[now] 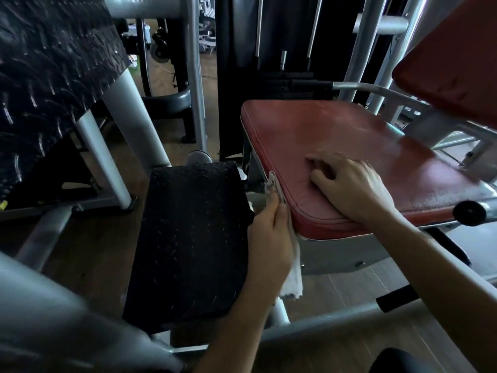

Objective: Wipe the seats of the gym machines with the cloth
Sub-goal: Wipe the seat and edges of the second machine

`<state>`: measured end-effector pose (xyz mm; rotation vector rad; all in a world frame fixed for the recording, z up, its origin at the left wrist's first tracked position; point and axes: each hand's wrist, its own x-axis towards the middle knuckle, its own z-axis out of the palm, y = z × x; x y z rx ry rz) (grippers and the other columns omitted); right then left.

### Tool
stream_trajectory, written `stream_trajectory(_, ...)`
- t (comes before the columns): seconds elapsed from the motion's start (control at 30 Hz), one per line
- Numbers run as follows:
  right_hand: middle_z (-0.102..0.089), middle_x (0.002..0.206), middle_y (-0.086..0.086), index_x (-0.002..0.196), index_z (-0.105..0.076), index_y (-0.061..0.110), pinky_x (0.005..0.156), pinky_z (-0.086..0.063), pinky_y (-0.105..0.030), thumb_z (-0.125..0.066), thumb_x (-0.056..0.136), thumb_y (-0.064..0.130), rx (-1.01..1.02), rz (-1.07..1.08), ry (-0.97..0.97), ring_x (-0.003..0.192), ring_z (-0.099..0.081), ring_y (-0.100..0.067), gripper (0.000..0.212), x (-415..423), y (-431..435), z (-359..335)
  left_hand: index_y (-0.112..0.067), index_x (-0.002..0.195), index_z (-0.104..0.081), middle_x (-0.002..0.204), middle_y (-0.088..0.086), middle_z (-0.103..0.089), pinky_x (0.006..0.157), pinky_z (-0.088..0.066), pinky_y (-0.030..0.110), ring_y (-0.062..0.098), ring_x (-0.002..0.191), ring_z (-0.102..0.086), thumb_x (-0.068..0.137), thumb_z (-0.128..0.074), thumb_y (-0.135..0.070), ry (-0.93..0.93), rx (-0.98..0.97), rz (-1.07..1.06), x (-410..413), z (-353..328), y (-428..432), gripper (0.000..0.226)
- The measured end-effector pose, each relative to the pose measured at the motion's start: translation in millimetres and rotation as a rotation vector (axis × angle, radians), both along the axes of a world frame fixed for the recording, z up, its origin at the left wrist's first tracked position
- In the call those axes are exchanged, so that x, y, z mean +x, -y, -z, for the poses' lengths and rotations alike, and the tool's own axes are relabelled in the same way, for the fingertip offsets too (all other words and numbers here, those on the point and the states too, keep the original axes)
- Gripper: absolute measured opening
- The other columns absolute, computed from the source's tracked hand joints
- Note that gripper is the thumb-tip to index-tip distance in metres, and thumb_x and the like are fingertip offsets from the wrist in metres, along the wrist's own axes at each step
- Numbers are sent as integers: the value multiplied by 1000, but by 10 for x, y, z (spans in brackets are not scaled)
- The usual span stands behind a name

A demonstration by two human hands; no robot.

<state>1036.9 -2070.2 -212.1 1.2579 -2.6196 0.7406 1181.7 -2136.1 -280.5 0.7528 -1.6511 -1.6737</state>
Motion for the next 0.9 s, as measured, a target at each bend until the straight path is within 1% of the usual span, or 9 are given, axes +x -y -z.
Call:
stream_trajectory(0.17, -54, 142, 17, 132, -57, 43, 106, -36, -37, -49, 93, 43, 8, -4, -4, 128, -51, -13, 39, 28, -12, -24, -23, 144, -51, 133, -3, -64, 109, -44, 32, 10, 121, -59, 106, -43, -25, 68, 26, -50, -262, -99, 439, 39)
stream_trajectory(0.23, -55, 142, 17, 132, -57, 43, 106, -36, -36, -50, 94, 42, 8, -7, -3, 127, -50, -13, 39, 35, -11, -27, -24, 144, -51, 131, -7, -65, 111, -44, 34, 8, 121, -59, 106, -43, -26, 59, 39, -37, -194, -105, 337, 39)
stream_trajectory(0.37, -54, 144, 16, 132, -57, 44, 106, -37, -35, -50, 92, 43, 7, 0, -5, 129, -50, -14, 40, 15, 2, -10, -22, 147, -45, 102, -43, -51, 91, -38, 0, -31, 95, -51, 106, -44, -23, 5, 17, 21, 72, -30, -28, 41)
stream_trajectory(0.43, -55, 142, 17, 131, -58, 44, 104, -38, -35, -51, 92, 44, 7, -8, -5, 127, -51, -14, 39, 10, 3, -3, -23, 147, -46, 102, -36, -55, 91, -40, 5, -26, 91, -54, 107, -43, -23, 43, -59, 2, 36, -56, 28, 40)
stream_trajectory(0.53, -54, 142, 19, 131, -57, 45, 103, -38, -35, -50, 92, 44, 12, -15, 14, 127, -52, -14, 40, 8, 3, -32, -27, 144, -51, 122, -11, -67, 104, -47, 25, -1, 107, -62, 107, -42, -27, 107, -109, -34, -136, -173, 288, 39)
stream_trajectory(0.6, -53, 143, 19, 132, -55, 46, 102, -38, -35, -49, 92, 45, 35, -28, 16, 128, -51, -15, 40, 24, -10, -49, -27, 144, -52, 130, -5, -66, 108, -45, 31, 8, 117, -60, 106, -42, -29, 133, -89, -45, -165, -216, 353, 39)
stream_trajectory(0.73, -59, 133, 12, 124, -60, 45, 97, -40, -36, -52, 90, 47, 90, -43, 127, 119, -55, -22, 35, -121, 46, -85, -28, 142, -54, 125, -14, -66, 107, -44, 22, -2, 115, -59, 106, -43, -26, 62, -66, 0, 5, -123, 177, 37)
stream_trajectory(0.8, -60, 124, 6, 113, -67, 40, 104, -41, -41, -49, 82, 58, 49, -35, 198, 119, -53, -26, 40, -290, 249, -148, -30, 138, -57, 118, -22, -64, 107, -41, 21, -9, 112, -57, 106, -44, -25, 20, -33, 27, 57, -53, 132, 35)
stream_trajectory(0.9, -45, 149, -3, 138, -55, 36, 119, -23, -47, -39, 95, 60, 154, -65, 213, 141, -34, -33, 52, -477, 717, -165, -34, 133, -61, 120, -18, -68, 108, -43, 25, -5, 114, -61, 106, -44, -24, -34, 4, 57, 38, 9, 162, 33)
